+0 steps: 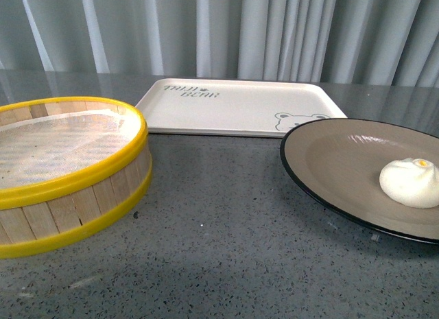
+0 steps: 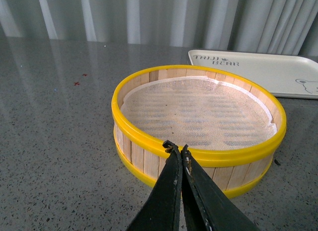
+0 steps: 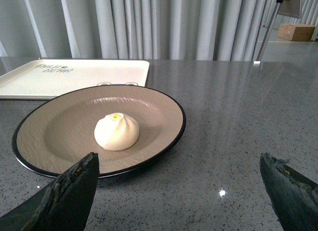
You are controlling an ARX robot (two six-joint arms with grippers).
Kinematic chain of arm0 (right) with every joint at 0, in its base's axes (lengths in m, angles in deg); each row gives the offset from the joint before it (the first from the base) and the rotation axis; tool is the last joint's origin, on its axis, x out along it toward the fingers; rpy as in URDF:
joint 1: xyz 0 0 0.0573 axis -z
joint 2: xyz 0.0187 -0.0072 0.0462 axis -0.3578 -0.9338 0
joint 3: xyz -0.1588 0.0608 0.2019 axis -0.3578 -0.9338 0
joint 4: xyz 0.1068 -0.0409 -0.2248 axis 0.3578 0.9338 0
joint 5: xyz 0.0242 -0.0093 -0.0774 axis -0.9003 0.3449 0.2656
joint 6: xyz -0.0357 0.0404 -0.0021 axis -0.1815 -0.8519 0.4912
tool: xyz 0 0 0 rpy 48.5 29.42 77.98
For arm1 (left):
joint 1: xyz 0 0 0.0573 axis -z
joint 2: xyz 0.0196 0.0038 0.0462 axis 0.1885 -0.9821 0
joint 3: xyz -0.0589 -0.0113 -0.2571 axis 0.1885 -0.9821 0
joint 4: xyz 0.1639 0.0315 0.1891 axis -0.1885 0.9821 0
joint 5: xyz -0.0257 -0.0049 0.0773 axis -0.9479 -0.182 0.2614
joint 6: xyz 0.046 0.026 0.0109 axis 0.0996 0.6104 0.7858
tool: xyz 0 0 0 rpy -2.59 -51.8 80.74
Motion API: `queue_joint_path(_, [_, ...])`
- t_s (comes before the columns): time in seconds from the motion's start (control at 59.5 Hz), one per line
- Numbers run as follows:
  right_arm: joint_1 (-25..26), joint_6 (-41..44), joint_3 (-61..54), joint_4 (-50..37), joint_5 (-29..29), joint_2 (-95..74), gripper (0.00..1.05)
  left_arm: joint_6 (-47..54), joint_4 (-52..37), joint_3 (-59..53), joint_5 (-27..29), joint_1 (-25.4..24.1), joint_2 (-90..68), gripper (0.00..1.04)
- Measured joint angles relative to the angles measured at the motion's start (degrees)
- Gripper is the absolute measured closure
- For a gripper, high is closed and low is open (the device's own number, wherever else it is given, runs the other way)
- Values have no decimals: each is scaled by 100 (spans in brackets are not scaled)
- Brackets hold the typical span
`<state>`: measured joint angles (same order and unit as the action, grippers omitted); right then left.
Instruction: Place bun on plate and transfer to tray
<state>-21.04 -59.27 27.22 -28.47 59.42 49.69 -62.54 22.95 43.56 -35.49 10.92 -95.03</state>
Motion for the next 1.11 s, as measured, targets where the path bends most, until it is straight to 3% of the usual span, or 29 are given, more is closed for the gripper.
queue_joint_path(0.554, [0,0,0,0,0,0,8,0,693,-2,0,0,820,101])
queue_joint_path(0.689, [0,0,0,0,2,0,8,0,1666,0,0,0,1661,101])
queue_joint_path(0.974, [0,0,0,0,0,0,8,0,1705,0,-2,0,1797,101])
queue_joint_path(1.008, [0,0,0,0,-2,0,8,-2,1705,0,0,0,1797,98])
queue_joint_path(1.108, [0,0,0,0,-2,0,8,-2,1705,0,0,0,1794,73])
